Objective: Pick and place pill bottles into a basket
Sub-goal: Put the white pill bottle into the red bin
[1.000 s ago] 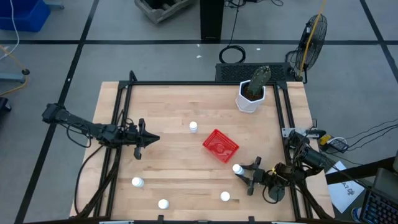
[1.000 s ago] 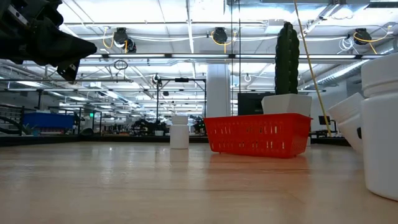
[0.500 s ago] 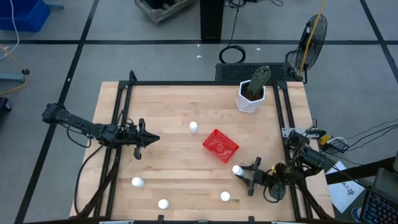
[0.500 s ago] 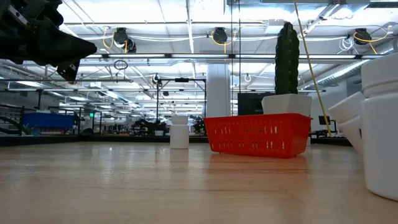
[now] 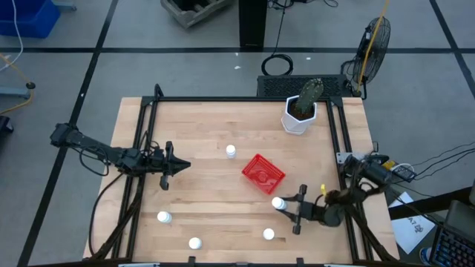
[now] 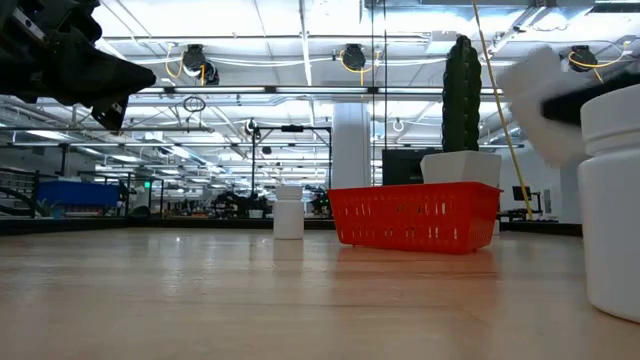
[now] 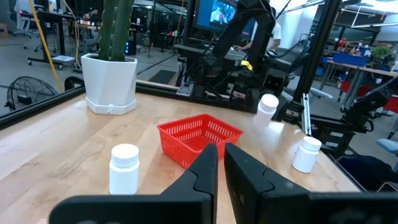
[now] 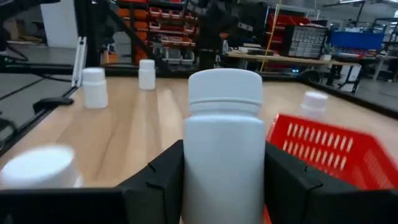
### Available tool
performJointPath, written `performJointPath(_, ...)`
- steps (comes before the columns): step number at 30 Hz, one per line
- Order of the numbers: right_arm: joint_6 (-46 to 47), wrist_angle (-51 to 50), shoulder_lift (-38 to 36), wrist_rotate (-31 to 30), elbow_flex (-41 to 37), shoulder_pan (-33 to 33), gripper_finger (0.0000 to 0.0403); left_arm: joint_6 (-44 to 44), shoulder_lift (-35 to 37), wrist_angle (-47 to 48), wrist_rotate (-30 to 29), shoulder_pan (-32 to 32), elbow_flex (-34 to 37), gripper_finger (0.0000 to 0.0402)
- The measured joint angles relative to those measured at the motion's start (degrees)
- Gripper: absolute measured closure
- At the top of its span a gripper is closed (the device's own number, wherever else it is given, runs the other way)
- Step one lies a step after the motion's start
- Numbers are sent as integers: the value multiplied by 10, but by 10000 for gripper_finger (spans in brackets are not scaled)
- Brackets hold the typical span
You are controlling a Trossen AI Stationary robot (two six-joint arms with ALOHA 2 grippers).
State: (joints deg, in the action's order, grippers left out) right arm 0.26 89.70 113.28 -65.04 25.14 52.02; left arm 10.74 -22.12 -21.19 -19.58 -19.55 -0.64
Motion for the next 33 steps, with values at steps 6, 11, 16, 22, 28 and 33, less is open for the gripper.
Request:
performJointPath(6, -14, -17, -84, 119, 0, -81, 249, 0, 0, 0, 0, 0, 0, 369)
performJointPath(11, 2, -96, -142, 186, 0, -129, 245, 0, 0, -2, 0, 0, 0, 369)
performJointPath(16, 34, -163, -180, 245, 0, -166, 248, 30, 0, -33, -4, 0, 0, 369)
performJointPath(22, 51, -181, -192, 275, 0, -187, 244, 71, 0, -92, -28, 0, 0, 369)
performJointPath(28, 68, -184, -192, 293, 1, -196, 247, 95, -40, -154, -75, 1, 0, 369)
performJointPath(33, 72, -184, -192, 294, 1, -208, 247, 111, -136, -232, -85, 2, -5, 369)
